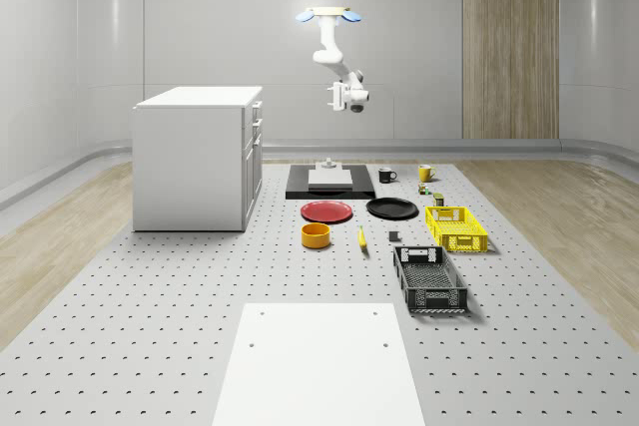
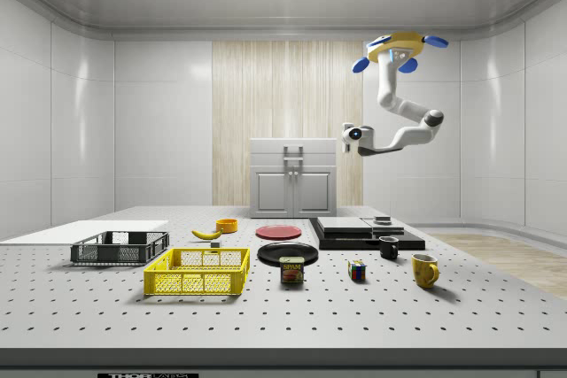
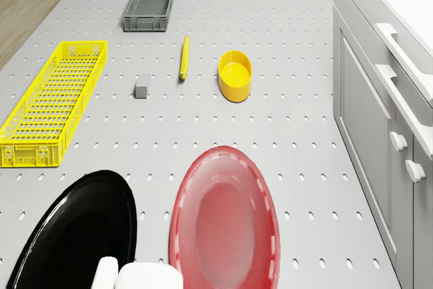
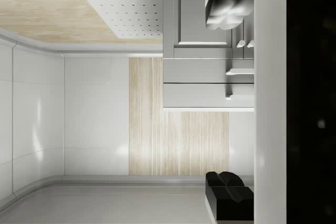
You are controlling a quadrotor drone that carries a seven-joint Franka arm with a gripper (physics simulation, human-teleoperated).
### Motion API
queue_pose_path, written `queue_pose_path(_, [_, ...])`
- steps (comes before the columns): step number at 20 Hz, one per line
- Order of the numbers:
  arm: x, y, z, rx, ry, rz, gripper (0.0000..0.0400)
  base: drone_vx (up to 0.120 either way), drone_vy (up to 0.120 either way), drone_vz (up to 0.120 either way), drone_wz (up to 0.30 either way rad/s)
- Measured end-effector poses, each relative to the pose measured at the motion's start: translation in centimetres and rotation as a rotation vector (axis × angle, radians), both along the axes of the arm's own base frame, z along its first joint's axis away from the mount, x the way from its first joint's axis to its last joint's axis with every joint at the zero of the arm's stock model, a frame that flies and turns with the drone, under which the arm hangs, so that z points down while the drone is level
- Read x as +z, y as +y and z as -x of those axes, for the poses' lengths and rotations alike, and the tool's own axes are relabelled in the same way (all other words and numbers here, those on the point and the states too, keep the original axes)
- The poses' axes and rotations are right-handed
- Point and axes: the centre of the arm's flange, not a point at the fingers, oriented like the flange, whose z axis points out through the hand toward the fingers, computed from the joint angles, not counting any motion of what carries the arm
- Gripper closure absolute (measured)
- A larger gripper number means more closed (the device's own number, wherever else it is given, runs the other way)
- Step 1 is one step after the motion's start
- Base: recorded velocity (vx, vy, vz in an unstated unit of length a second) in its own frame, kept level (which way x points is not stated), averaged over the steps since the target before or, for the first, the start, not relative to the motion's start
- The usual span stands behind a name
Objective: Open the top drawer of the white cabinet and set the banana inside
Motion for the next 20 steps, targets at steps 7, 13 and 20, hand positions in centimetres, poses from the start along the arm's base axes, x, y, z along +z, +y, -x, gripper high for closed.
queue_pose_path(7, [0.00, 0.00, 0.00, 0.000, 0.000, 0.000, 0.0000, 0.120, -0.120, 0.000, 0.000])
queue_pose_path(13, [0.00, 0.00, 0.00, 0.000, 0.000, 0.000, 0.0000, 0.120, -0.107, 0.000, 0.000])
queue_pose_path(20, [-0.01, 0.00, 0.00, 0.000, 0.000, 0.000, 0.0000, 0.120, -0.046, 0.000, 0.000])
